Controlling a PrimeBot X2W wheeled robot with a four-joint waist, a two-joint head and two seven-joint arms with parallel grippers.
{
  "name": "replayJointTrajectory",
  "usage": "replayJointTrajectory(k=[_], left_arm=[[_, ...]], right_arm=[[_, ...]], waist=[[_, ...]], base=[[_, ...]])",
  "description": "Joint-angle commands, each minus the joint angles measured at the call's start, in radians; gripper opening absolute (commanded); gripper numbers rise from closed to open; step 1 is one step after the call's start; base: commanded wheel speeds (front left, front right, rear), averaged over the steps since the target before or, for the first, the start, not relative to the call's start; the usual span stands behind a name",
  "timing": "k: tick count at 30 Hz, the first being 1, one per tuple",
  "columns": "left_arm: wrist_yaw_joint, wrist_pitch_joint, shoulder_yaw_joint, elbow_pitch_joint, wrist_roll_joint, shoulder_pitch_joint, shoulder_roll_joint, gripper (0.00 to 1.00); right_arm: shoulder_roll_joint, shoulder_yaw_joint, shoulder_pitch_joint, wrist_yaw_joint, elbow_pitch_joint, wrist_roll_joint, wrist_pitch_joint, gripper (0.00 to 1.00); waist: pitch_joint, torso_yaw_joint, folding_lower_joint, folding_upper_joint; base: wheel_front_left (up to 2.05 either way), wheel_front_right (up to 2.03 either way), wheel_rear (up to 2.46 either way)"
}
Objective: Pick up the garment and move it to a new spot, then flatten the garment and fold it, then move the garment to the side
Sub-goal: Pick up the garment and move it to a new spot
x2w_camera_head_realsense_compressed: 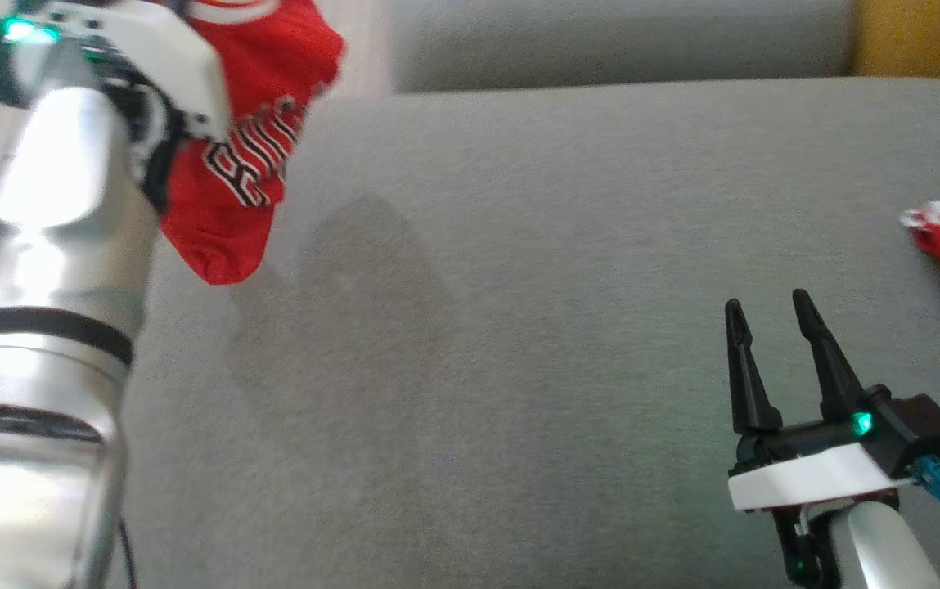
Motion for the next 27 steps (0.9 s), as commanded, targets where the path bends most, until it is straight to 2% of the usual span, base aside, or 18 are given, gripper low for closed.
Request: replayJointTrajectory(k=[1, 5, 11, 15, 20, 23, 26, 27], left_arm=[[-0.006, 0.001, -0.002, -0.053, -0.023, -0.039, 0.023, 0.00], [-0.006, 0.029, -0.088, -0.127, -0.125, -0.010, -0.017, 0.00], [-0.006, 0.082, -0.203, -0.225, -0.256, 0.061, -0.043, 0.00], [-0.006, 0.108, -0.257, -0.245, -0.311, 0.140, -0.061, 0.00], [-0.005, 0.091, -0.288, -0.236, -0.374, 0.293, -0.083, 0.00], [0.029, 0.064, -0.326, -0.226, -0.384, 0.380, -0.089, 0.00], [0.044, 0.053, -0.382, -0.266, -0.459, 0.476, -0.089, 0.00], [0.057, 0.050, -0.403, -0.281, -0.485, 0.501, -0.090, 0.07]], right_arm=[[0.001, 0.024, -0.015, 0.007, -0.031, 0.004, -0.003, 1.00], [0.009, 0.028, -0.009, 0.007, -0.035, 0.002, -0.003, 1.00], [0.015, 0.037, 0.002, 0.007, -0.038, 0.002, -0.003, 1.00], [0.017, 0.050, -0.002, 0.007, -0.039, 0.002, -0.003, 1.00], [0.019, 0.061, -0.001, 0.007, -0.030, 0.000, -0.003, 1.00], [0.019, 0.073, -0.008, 0.007, -0.025, -0.002, -0.003, 1.00], [0.016, 0.078, -0.012, 0.007, -0.021, -0.002, -0.003, 1.00], [0.014, 0.078, -0.012, 0.007, -0.019, -0.002, -0.003, 1.00]], waist=[[-0.083, -0.096, 0.0000, -0.0001], [-0.103, -0.145, 0.0000, -0.0001], [-0.096, -0.196, 0.0000, -0.0001], [-0.072, -0.222, 0.0000, -0.0001], [-0.036, -0.245, 0.0000, -0.0001], [-0.014, -0.251, 0.0000, -0.0001], [-0.008, -0.255, 0.0000, -0.0001], [-0.008, -0.252, 0.0000, -0.0001]], base=[[0.00, 0.00, 0.00], [0.00, 0.00, 0.00], [0.00, 0.00, 0.00], [0.00, 0.00, 0.00], [0.00, 0.00, 0.00], [0.00, 0.00, 0.00], [0.00, 0.00, 0.00], [0.00, 0.00, 0.00]])
